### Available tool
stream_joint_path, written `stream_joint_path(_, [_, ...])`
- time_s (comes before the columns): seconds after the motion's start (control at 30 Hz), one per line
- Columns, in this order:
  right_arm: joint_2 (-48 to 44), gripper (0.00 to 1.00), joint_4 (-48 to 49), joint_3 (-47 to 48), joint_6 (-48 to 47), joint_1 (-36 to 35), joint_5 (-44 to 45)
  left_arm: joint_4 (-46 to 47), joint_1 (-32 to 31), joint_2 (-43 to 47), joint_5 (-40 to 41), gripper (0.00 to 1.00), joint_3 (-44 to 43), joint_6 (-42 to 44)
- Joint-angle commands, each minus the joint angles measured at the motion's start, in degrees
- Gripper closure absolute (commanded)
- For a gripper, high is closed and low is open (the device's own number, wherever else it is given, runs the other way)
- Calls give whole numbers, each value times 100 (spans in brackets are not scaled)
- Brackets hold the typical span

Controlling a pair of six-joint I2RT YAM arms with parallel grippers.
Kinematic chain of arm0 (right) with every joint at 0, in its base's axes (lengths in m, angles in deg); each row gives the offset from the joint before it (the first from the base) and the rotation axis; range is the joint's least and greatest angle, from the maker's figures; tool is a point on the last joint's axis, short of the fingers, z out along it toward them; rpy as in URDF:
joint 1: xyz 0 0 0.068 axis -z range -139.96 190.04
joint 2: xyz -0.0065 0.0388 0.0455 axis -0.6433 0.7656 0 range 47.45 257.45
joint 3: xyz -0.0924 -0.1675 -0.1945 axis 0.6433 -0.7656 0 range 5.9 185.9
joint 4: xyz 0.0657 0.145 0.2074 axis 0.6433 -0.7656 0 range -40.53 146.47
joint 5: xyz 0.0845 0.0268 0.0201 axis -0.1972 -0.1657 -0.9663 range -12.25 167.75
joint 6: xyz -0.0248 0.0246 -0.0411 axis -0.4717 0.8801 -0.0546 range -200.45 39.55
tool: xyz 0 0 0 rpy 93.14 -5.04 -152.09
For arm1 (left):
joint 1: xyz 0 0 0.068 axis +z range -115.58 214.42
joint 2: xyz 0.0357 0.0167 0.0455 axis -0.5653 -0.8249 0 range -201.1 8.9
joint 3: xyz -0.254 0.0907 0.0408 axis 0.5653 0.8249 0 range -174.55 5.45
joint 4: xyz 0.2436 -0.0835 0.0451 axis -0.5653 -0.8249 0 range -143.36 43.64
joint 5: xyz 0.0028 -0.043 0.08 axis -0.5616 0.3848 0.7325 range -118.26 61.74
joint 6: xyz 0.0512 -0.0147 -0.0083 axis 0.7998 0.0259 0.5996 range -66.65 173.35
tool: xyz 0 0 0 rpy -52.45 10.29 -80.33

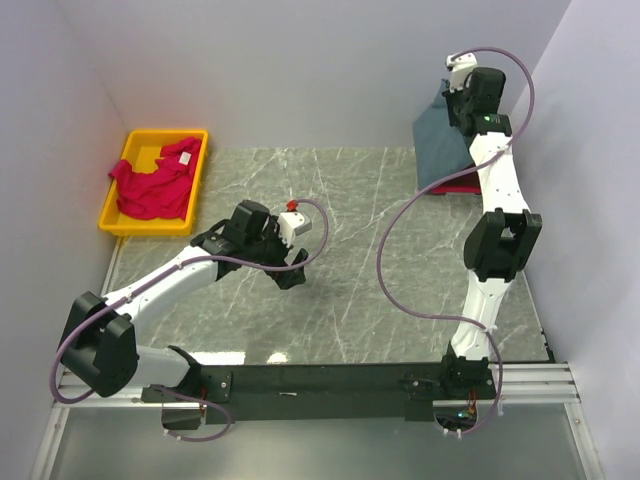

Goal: Fold and stack the t-shirts
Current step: Neatly place the folded tshirt to the corner

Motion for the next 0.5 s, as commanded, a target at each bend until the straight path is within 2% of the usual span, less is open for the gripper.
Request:
stream_joint_path(0.0, [-201,100,554,31,-393,95,32,-14,23,-35,-296,1,-134,74])
stream_joint_path(0.47, [300,100,1442,-171,-1105,569,-3,-252,23,-263,-543,1,-442,56])
